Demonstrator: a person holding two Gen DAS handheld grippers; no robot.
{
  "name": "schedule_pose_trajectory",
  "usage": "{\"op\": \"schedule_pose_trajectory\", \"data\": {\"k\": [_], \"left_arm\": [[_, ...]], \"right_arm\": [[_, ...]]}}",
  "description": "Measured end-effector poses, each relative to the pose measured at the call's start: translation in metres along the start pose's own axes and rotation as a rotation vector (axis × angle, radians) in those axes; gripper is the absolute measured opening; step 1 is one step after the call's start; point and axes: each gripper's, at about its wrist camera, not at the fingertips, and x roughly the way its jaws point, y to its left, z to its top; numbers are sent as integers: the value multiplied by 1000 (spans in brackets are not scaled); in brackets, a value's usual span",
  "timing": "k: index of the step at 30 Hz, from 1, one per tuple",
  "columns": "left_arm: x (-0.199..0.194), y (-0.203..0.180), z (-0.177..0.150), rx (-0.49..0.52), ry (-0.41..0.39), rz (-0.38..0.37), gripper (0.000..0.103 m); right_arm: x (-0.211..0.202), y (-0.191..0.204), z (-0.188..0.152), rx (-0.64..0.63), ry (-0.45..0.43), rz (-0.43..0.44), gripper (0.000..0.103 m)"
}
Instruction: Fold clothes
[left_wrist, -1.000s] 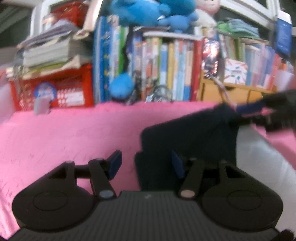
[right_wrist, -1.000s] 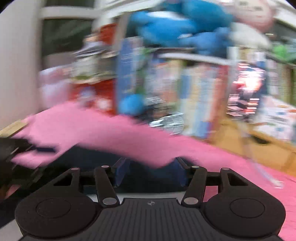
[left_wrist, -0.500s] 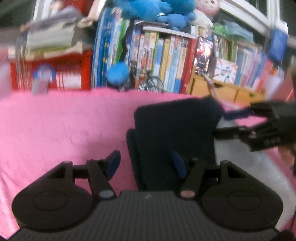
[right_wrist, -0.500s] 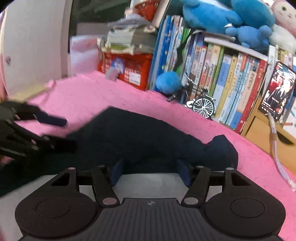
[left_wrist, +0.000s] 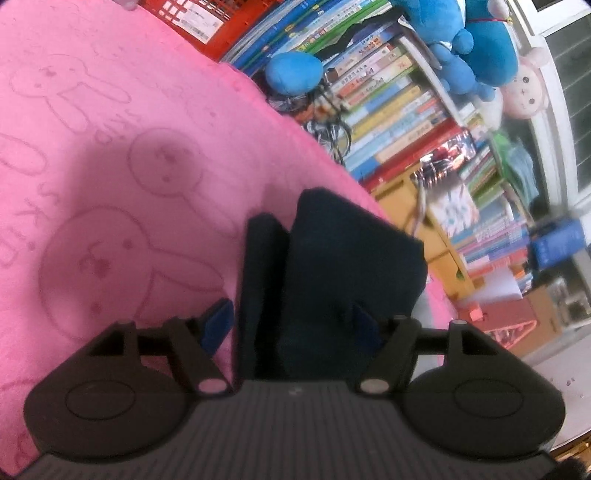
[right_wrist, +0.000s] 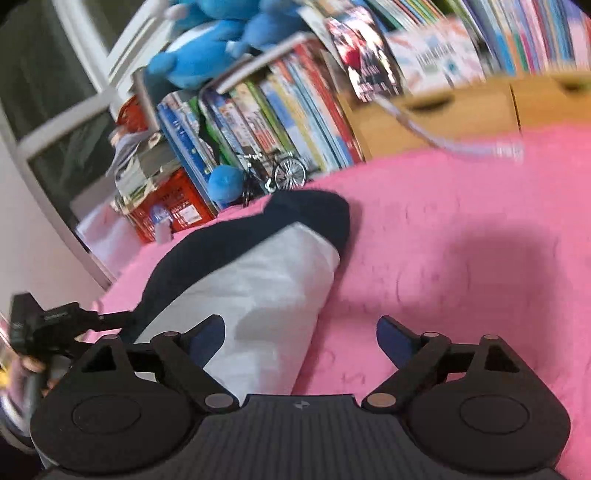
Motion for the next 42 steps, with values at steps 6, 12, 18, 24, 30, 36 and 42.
{"op": "schedule_pose_trajectory", "data": {"k": [6, 12, 18, 24, 30, 36, 42], "left_arm": [[15, 3, -2, -22, 1, -40, 42], [27, -6, 5, -20, 32, -49, 35], [50, -40, 24, 89, -7, -60, 35], [68, -48, 6, 227, -16, 79, 47], [28, -31, -30, 322, -22, 122, 50], [-27, -45, -74, 596, -191, 347, 49], [-59, -92, -133, 1067, -328, 281, 66]], "right_arm": [[18, -3, -7, 10, 15, 74, 95], [45, -1, 7, 96, 5, 113, 57], [48, 12, 39, 23, -56, 79, 57], [60, 3, 55, -23, -42, -71, 68], [33, 9, 20, -92, 9, -27, 70], [-23, 42, -22, -270, -28, -125, 76], [-67, 111, -96, -681, -126, -300, 83]]}}
